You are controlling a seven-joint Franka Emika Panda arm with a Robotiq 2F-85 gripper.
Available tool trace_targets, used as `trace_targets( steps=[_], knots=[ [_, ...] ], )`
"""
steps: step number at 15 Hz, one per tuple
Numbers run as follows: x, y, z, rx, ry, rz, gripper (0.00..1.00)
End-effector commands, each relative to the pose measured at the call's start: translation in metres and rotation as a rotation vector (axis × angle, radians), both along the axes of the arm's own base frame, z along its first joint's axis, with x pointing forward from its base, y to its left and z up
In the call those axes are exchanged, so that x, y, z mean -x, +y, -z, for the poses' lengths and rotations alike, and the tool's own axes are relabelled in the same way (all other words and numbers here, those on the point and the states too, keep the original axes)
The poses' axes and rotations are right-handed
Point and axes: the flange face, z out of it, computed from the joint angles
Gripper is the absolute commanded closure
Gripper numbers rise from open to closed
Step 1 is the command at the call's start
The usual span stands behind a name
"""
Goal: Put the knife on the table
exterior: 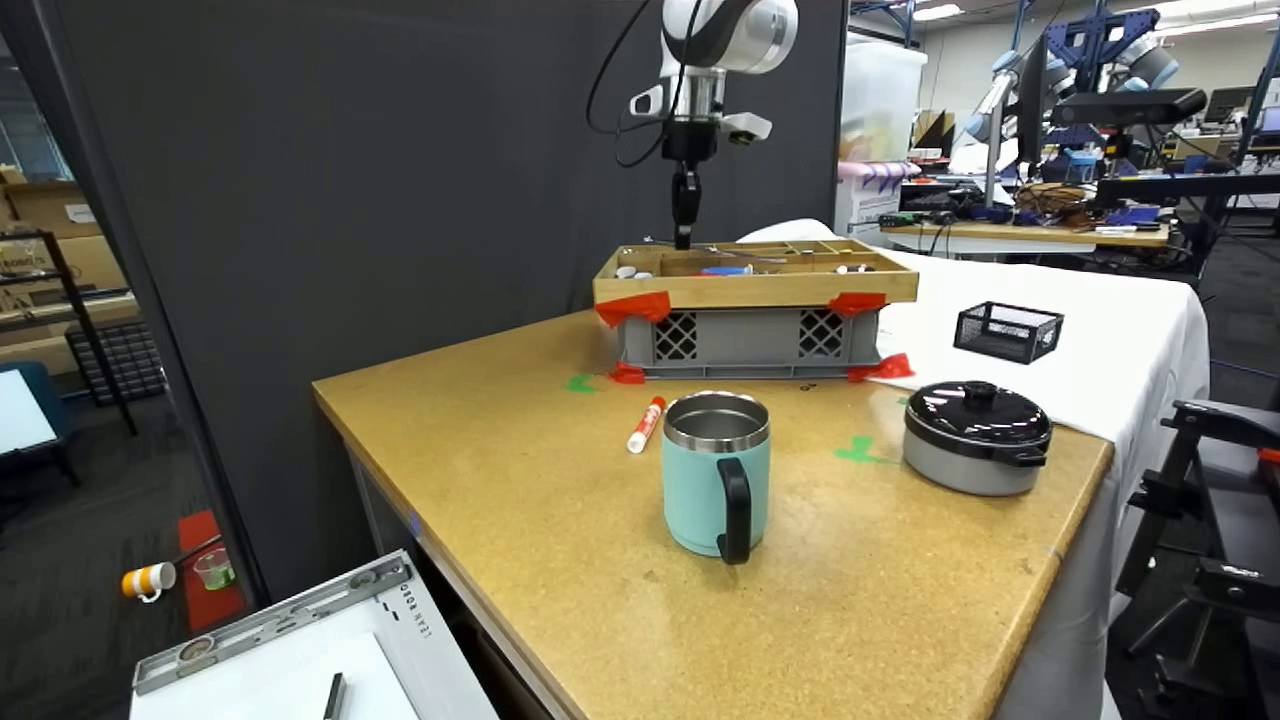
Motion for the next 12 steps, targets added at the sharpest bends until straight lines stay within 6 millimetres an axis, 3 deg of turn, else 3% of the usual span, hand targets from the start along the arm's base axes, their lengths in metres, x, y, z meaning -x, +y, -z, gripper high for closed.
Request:
trace_targets(
  steps=[1, 4, 7, 9, 12],
  knots=[
    [0.014, 0.002, -0.047, 0.026, 0.031, 0.013, 0.96],
    [0.03, 0.011, -0.092, 0.037, 0.06, 0.015, 0.96],
    [0.051, 0.032, -0.115, 0.035, 0.09, 0.004, 0.96],
    [0.066, 0.045, -0.113, 0.021, 0.113, -0.004, 0.96],
    [0.091, 0.07, -0.094, 0.011, 0.164, -0.01, 0.96]
  ],
)
